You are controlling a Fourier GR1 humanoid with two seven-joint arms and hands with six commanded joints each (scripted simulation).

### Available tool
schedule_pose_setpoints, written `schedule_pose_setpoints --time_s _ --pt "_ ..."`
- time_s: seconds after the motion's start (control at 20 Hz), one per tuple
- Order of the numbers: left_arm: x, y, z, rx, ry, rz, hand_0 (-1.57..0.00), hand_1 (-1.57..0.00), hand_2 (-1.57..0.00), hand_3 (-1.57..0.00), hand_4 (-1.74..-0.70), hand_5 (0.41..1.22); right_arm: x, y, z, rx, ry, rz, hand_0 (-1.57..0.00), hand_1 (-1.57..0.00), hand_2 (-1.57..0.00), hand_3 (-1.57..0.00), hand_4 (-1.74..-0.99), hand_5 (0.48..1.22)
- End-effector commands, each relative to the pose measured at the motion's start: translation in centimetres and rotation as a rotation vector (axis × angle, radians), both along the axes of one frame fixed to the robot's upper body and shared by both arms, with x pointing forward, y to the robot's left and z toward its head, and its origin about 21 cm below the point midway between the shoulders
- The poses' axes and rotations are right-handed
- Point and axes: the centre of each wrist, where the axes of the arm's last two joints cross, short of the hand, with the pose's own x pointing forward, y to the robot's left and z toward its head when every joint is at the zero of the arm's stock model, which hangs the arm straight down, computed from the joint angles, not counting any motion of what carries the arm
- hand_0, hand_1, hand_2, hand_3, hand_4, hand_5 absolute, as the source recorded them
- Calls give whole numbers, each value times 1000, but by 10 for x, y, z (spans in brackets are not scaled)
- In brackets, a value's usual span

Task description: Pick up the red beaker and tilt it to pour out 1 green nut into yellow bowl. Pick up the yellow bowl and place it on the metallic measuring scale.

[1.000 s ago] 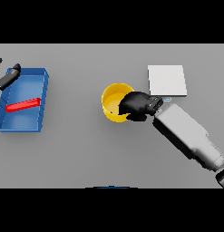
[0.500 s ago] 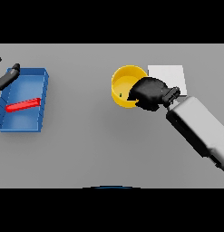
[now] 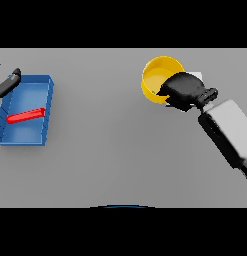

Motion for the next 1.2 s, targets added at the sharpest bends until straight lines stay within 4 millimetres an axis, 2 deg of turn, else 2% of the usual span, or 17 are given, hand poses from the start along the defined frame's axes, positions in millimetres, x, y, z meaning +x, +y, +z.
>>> schedule_pose_setpoints --time_s 0.0,0.15,0.3,0.35,0.4,0.5,0.6,0.85,0.9,1.0,1.1,1.15 --pt "-1 5 0 0 5 5 1 1 1 1 -731 724 5 -9 0 4 -1 -19 -1570 -1571 -1537 -1150 -1741 1221" --pt "-3 -1 -2 -10 11 -1 1 1 1 1 -739 734 16 -24 -4 -7 -32 -60 -1570 -1571 -1546 -1146 -1741 1221" --pt "-7 2 -7 0 25 -2 1 1 1 1 -727 734 26 -38 -17 -4 -24 -127 -1571 -1571 -1537 -1147 -1741 1221" --pt "-5 4 -3 10 23 3 1 1 1 1 -722 732 31 -42 -17 -4 -16 -143 -1571 -1571 -1519 -1156 -1741 1221" --pt "-2 0 0 7 21 0 1 1 1 1 -719 725 33 -45 -20 3 -19 -159 -1571 -1571 -1500 -1169 -1741 1221" --pt "-4 6 -1 5 21 9 1 1 1 1 -722 717 36 -53 -33 -4 -11 -193 -1571 -1571 -1474 -1235 -1741 1221" --pt "-4 4 -1 0 17 4 1 1 1 1 -726 713 40 -62 -36 7 7 -223 -1571 -1571 -1451 -1295 -1741 1221" --pt "-4 0 -3 -2 16 1 1 1 1 1 -729 714 45 -65 -50 35 64 -254 -1548 -1571 -1393 -1407 -1741 1221" --pt "-4 -1 -2 -7 15 1 1 1 1 1 -729 713 45 -63 -55 37 75 -268 -1528 -1571 -1382 -1440 -1741 1221" --pt "-3 2 -2 4 23 1 1 1 1 1 -727 712 48 -64 -52 46 90 -268 -1417 -1571 -1363 -1487 -1741 1221" --pt "-3 2 -1 4 24 3 1 1 1 1 -727 715 46 -65 -51 40 106 -269 -1397 -1571 -1385 -1363 -1741 1221" --pt "-3 2 -4 1 29 3 1 1 1 1 -729 717 46 -65 -52 40 114 -271 -1332 -1459 -1423 -1198 -1741 1221"
